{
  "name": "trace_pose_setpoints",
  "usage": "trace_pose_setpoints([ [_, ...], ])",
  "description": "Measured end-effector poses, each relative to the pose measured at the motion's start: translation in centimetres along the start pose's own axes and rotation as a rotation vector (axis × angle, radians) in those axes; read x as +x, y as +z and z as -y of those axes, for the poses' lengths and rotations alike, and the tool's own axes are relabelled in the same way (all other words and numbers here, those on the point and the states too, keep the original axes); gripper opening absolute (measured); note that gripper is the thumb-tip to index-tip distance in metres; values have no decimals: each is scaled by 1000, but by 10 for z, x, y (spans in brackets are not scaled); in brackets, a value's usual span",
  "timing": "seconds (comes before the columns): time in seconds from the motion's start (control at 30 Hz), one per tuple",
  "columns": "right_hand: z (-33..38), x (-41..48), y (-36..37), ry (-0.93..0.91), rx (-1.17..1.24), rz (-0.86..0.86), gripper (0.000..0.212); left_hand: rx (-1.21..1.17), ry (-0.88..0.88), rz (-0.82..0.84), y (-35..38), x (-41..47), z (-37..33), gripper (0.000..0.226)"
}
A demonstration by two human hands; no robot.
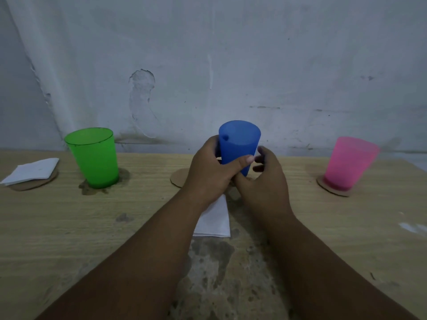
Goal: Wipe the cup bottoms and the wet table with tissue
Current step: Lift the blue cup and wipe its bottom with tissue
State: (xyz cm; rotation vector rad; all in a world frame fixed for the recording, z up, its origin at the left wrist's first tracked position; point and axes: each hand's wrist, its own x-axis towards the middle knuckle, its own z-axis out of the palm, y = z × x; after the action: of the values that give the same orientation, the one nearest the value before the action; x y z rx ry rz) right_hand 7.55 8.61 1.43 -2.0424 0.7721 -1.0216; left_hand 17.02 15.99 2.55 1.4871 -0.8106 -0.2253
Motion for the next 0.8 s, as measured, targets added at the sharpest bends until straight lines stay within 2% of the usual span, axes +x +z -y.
trace_pose_setpoints([
  [0.07, 3, -8, -7, 105, -77, 58, 64, -9, 2, -7, -1, 1, 0, 56],
  [0.13, 7, -19, -10, 99, -226, 161, 36, -3, 3, -19, -2, 2, 1, 54],
  [0.17, 8, -26, -9, 65, -311, 208, 28, -3, 4, -21, -2, 2, 2, 54],
  [0.37, 8, -38, 3, -140, -509, 363, 36, -3, 17, -40, -2, 2, 5, 57],
  [0.47, 7, -35, 2, -127, -455, 411, 24, -15, 2, -67, -1, 3, 6, 58],
  [0.53, 8, -32, -3, -91, -369, 407, 11, 1, 4, -76, -1, 3, 6, 58],
  [0.67, 4, -15, -19, 15, -224, 287, 5, -26, 8, -106, -3, 3, 4, 56],
  [0.8, -17, 6, -38, 267, -111, 76, 24, -32, 5, -85, -4, 3, 2, 57],
])
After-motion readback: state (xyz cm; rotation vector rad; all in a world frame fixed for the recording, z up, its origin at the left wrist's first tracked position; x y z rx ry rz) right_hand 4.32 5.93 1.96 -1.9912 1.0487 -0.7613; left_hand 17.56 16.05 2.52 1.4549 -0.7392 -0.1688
